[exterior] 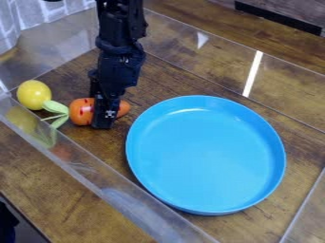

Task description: Put the carrot on the blue tray

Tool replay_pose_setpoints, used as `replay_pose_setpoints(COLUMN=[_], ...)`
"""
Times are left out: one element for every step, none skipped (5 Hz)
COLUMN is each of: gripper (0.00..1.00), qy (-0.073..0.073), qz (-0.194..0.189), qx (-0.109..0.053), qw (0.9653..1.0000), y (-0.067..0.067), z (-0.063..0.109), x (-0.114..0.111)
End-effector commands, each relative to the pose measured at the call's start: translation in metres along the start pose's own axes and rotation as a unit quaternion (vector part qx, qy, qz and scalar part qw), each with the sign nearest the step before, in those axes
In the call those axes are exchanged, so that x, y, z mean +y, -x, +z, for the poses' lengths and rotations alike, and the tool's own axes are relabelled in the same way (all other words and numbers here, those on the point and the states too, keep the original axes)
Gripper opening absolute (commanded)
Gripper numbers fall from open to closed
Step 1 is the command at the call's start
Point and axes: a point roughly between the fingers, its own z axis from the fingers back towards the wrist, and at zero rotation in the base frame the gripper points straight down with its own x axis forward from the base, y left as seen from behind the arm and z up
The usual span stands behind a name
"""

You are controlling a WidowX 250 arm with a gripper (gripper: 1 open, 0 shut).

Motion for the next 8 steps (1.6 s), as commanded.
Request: replay_pose_setpoints(gripper=[0.0, 0.0, 0.0, 0.0, 0.0, 0.0, 0.0, 0.0], qy=[-0.001, 0.0, -0.008, -0.016, -0.02, -0.023, -0.026, -0.029], qz=[-0.027, -0.03, -0.031, -0.032, -0.033, -0.034, -0.035, -0.038], qx=[-0.01, -0.011, -0.011, -0.011, -0.011, -0.01, -0.009, -0.008], qw=[0.9996, 0.9995, 0.9994, 0.9993, 0.9992, 0.9991, 0.999, 0.9988], y=[-0.011, -0.013, -0.013, -0.014, -0.014, -0.014, -0.014, -0.014], z=[0.004, 0.005, 0.013, 0.021, 0.025, 0.028, 0.032, 0.035], x=[-0.009, -0.011, -0.013, -0.015, -0.016, -0.017, -0.018, -0.019])
